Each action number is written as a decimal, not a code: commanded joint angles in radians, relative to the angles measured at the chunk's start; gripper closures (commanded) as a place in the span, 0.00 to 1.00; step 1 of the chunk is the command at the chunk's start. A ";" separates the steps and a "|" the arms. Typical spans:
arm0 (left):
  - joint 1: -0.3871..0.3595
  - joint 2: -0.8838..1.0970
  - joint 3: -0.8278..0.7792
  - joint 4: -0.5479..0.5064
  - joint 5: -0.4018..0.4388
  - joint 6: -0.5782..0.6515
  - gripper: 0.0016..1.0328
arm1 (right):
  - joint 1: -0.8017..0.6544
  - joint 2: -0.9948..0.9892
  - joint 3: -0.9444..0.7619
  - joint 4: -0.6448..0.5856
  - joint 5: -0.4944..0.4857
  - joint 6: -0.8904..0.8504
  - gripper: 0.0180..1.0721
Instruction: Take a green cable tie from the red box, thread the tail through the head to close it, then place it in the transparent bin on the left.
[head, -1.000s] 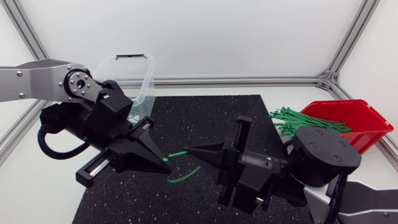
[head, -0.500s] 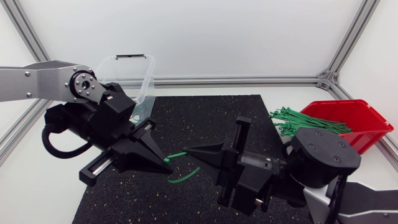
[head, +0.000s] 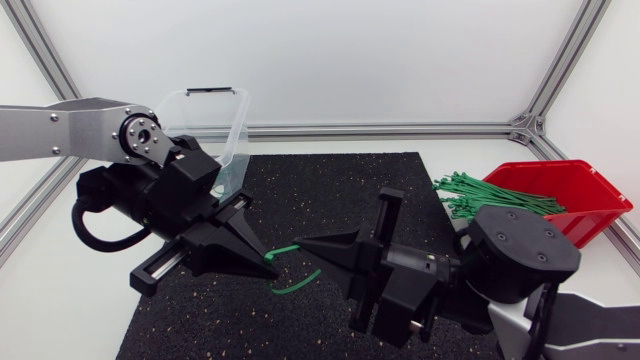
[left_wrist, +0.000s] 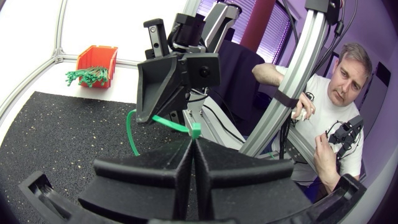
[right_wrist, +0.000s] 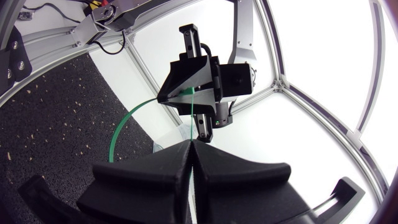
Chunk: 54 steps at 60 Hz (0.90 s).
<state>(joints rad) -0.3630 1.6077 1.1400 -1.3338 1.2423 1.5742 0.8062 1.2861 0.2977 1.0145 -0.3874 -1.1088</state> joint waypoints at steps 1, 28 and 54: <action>0.004 0.018 0.006 -0.025 0.014 0.055 0.97 | 0.004 -0.016 -0.014 0.009 0.008 -0.029 0.94; 0.004 0.024 0.030 -0.034 0.014 0.055 0.97 | 0.021 -0.016 -0.025 0.010 0.016 -0.029 0.94; 0.007 0.041 0.060 -0.057 0.014 0.060 0.97 | 0.011 0.013 -0.019 0.010 0.019 -0.033 0.94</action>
<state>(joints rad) -0.3611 1.6264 1.1755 -1.3651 1.2449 1.5982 0.8227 1.2835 0.2970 1.0149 -0.3691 -1.1091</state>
